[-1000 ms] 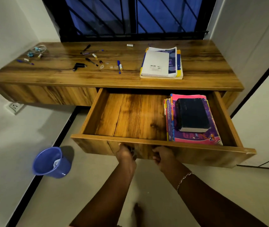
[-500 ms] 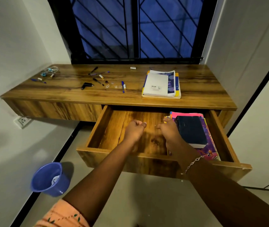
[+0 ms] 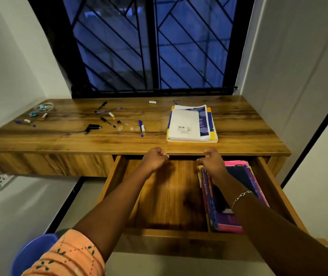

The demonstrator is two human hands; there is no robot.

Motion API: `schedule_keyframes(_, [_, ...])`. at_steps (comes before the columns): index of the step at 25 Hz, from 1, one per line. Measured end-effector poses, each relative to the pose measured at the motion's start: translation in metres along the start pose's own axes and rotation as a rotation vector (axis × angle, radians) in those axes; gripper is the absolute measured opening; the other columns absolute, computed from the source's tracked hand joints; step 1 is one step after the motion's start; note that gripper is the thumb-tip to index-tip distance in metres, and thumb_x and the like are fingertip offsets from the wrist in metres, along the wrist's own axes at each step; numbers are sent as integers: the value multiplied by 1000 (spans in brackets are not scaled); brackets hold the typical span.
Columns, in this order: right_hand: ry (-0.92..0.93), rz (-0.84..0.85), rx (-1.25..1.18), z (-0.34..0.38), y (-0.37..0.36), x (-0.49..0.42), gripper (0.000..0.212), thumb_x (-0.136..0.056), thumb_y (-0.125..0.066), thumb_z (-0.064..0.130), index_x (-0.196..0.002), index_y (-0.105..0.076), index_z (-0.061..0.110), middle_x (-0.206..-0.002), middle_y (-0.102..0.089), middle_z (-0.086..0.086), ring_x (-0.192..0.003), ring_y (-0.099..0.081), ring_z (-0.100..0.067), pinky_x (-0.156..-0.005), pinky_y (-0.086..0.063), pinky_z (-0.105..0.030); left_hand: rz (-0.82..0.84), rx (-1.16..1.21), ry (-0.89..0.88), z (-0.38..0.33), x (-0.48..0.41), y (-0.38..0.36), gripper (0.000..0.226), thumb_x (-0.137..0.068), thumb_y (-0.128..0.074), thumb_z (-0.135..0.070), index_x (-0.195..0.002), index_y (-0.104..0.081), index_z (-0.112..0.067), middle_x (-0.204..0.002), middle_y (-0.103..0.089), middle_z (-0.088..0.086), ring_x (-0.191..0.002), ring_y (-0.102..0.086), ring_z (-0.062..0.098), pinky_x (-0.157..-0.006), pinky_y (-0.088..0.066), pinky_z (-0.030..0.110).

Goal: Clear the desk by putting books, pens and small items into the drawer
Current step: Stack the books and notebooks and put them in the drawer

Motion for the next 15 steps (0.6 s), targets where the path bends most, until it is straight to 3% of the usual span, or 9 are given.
schedule_keyframes(2, [-27,-26,-54,0,4,-16,43,-89,-56,6,-129,-42,10,-124,-51,-16,-105,-52,-26,-85,-46,-34,83,1,48,0,-18,0,6,-91,-53,-16,-95,-57,-13,-81,-55,0,-73,-49,12,-56,-34,24])
schedule_keyframes(6, [-70,-78,-116,-5,13,-45,43,-88,-55,3,-128,-42,8,-126,-49,-16,-100,-48,-23,-82,-46,-35,210,7,140,6,-48,-7,13,-92,-54,-21,-102,-52,-12,-79,-52,0,-70,-46,10,-57,-34,24])
schedule_keyframes(10, [-87,-124,-141,-2,31,-86,40,-85,-58,0,-123,-48,3,-128,-49,-18,-109,-51,-27,-81,-47,-33,215,66,191,2,-83,-11,14,-94,-51,-23,-99,-56,-11,-92,-57,5,-79,-54,16,-66,-39,27])
schedule_keyframes(12, [-89,-109,-109,2,38,-111,21,-84,-59,-1,-104,-58,2,-125,-54,-23,-93,-57,-25,-76,-47,-32,193,135,206,-3,-97,-11,15,-96,-49,-18,-83,-54,-12,-78,-55,4,-57,-58,9,-50,-43,20])
schedule_keyframes(14, [-117,-106,-85,7,44,-138,7,-84,-59,-2,-90,-60,0,-121,-56,-28,-84,-60,-27,-76,-50,-35,141,162,214,-6,-116,-11,13,-96,-49,-17,-90,-56,-8,-74,-54,4,-45,-56,7,-41,-41,18])
schedule_keyframes(15, [-136,-113,-79,7,48,-151,13,-84,-60,-1,-96,-60,-4,-120,-57,-28,-92,-61,-33,-83,-52,-40,123,167,218,-7,-127,-12,18,-96,-49,-18,-98,-58,-2,-79,-57,6,-51,-54,10,-44,-40,20])
Point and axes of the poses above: each hand's wrist, its own x-axis away from the middle knuckle, its own y-axis out of the back of the hand, z = x × y, the point moved 9 cm from there along -x, towards the middle knuckle
